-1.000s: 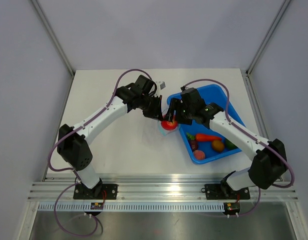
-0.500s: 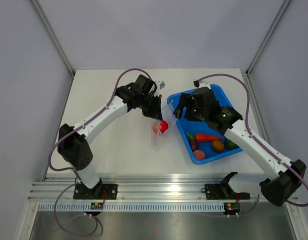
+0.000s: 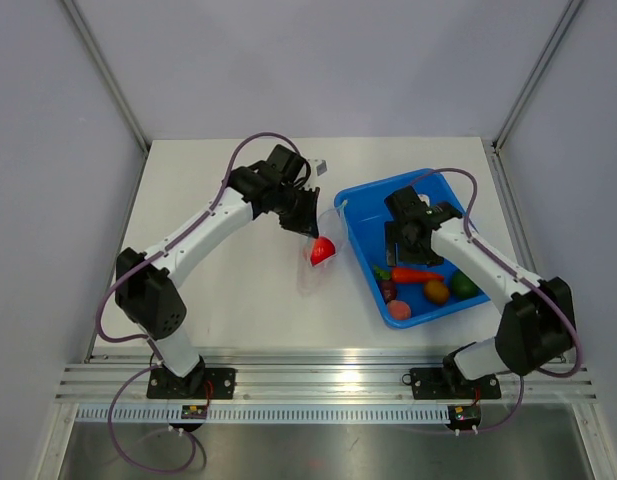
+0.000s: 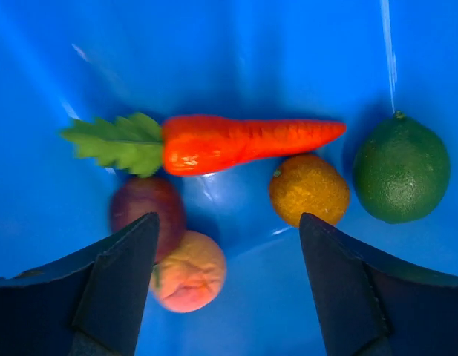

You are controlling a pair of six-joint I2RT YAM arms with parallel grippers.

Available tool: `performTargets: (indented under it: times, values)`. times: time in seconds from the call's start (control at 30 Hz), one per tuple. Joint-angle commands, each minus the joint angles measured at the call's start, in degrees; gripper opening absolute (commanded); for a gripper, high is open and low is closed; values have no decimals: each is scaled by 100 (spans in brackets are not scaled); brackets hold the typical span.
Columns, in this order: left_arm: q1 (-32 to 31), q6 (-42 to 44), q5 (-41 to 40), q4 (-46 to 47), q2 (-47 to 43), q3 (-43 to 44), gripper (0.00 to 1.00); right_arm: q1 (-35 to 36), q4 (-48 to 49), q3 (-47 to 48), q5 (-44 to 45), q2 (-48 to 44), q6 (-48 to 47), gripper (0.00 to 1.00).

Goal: Place the food in the zip-top bag and seal the zipper
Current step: Adjust the fake vegetable in the bin.

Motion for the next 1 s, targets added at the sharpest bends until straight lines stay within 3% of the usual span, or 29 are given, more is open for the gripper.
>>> performTargets:
  times: [0.0, 0.2, 0.4, 0.57, 0.73, 0.87, 0.97]
  values:
    - [74, 315, -138, -166, 41, 524, 0, -40, -217, 154, 23, 649, -547, 84]
    - [188, 527, -33, -351, 138, 823, 0, -330, 204, 146, -696, 1399, -1004, 81]
    - [259, 597, 125, -377, 191, 841, 0, -532, 494, 303, -593, 2190, -1180, 77]
    - [285, 597, 178, -377, 209, 850, 0, -717, 890, 479, -671, 2437, -1145, 48]
    - [311, 597, 81, -412, 191, 832, 0, -726, 829, 673, -706, 2200, -1084, 46]
    - [346, 571, 37, -404, 156, 797, 0, -734, 654, 752, -514, 1577, -1092, 52]
    - [355, 544, 46, -351, 156, 771, 0, -743, 557, 804, -504, 1601, -1259, 58]
